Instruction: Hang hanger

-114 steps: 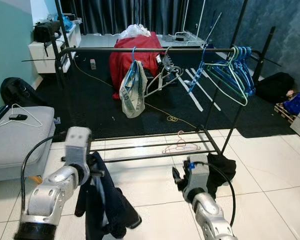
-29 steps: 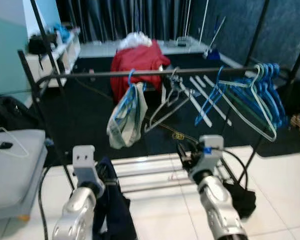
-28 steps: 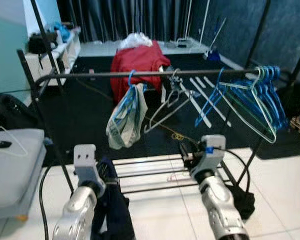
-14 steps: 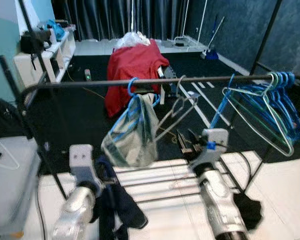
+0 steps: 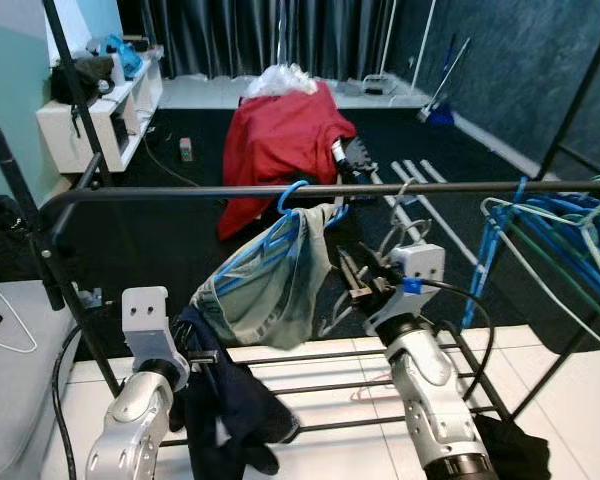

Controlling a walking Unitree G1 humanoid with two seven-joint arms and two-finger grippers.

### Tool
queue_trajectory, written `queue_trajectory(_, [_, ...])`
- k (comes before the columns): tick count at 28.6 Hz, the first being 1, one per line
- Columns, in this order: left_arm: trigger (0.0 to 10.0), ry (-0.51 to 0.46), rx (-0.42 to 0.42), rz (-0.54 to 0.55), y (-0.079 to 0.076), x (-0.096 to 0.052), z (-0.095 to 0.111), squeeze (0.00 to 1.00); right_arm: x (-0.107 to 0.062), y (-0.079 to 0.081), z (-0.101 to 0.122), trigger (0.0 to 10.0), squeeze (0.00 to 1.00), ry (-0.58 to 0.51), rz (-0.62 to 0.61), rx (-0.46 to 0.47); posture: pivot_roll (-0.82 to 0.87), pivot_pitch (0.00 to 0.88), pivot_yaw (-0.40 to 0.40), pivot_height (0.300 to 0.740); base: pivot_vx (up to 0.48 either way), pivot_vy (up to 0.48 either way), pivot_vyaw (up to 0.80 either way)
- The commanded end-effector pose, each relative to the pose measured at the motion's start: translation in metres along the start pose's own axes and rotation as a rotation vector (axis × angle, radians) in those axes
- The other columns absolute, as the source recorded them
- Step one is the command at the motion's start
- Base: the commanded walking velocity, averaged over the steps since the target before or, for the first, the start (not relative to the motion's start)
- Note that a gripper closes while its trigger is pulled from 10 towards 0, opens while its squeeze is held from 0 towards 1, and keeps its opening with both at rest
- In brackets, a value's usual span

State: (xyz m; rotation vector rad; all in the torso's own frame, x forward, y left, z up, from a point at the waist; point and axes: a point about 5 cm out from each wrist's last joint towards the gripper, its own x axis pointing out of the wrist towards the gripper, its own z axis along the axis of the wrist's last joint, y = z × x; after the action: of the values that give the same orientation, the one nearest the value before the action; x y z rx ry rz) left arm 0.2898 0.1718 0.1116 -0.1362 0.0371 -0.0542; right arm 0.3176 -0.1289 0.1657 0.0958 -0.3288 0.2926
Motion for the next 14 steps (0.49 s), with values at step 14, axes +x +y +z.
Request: queue_trajectory(14, [10.0,-0.004,0.082,-0.109,-0.008,-0.006,-0.005,0.0,-0.017,0.009,-0.008,10.0,0.0,0.054,0.003,-0.048,-0.01,0.054,-0.024,0.74,0.0,0.0,0.0])
